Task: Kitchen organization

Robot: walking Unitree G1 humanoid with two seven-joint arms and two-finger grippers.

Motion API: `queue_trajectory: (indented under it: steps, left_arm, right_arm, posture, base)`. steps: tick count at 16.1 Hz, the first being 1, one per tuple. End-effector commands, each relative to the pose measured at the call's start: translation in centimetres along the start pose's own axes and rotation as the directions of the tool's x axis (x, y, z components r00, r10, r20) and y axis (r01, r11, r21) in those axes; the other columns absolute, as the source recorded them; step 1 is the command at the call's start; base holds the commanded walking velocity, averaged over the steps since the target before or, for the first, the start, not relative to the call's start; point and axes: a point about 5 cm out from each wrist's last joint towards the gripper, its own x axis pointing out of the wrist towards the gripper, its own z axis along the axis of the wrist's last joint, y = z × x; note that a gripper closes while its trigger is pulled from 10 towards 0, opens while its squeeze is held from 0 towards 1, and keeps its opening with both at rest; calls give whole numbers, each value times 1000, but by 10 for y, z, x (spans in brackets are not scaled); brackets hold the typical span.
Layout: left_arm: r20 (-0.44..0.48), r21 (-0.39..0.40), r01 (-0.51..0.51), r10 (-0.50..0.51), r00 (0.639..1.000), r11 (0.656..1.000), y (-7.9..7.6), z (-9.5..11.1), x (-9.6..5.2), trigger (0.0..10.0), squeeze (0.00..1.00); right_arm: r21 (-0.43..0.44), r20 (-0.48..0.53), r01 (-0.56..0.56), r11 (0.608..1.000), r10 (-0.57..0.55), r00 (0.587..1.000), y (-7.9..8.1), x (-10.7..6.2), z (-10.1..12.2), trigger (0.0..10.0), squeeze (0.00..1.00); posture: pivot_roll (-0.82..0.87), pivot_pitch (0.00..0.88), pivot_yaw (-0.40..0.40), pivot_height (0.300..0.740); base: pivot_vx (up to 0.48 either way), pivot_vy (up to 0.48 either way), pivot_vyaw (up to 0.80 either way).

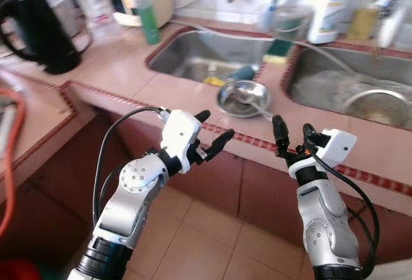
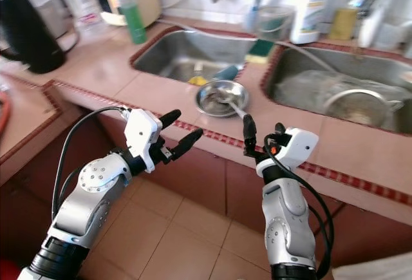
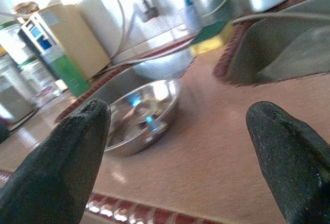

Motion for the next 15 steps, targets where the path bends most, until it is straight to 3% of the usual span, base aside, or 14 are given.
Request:
queue_trajectory:
  steps: [1,5,9,15]
  left_arm:
    - [-19,-17,-14,14,1000,1000,4,-2,-2,10000,0]
    - [-26,-2,-24,24,999,1000,5,-3,-2,10000,0]
    - [-28,27,-27,28,999,999,4,-2,-2,10000,0]
    - [-20,84,4,-2,1000,996,3,-1,-3,10000,0]
  right_arm:
    - [6,-7,-10,1000,10,1000,2,0,-1,10000,0]
    - [11,-13,-11,1000,11,1000,3,0,-2,10000,0]
    - [6,-2,-7,1000,7,1000,2,0,0,10000,0]
    - [4,12,-4,1000,4,1000,1,1,1,10000,0]
  posture:
    - [-225,47,119,740]
    - [-224,51,116,740]
    - [-224,55,115,740]
    - [-218,63,112,740]
  base:
    - [0,461,-744]
    - [0,397,-727]
    - [0,0,-705]
    - [0,0,0]
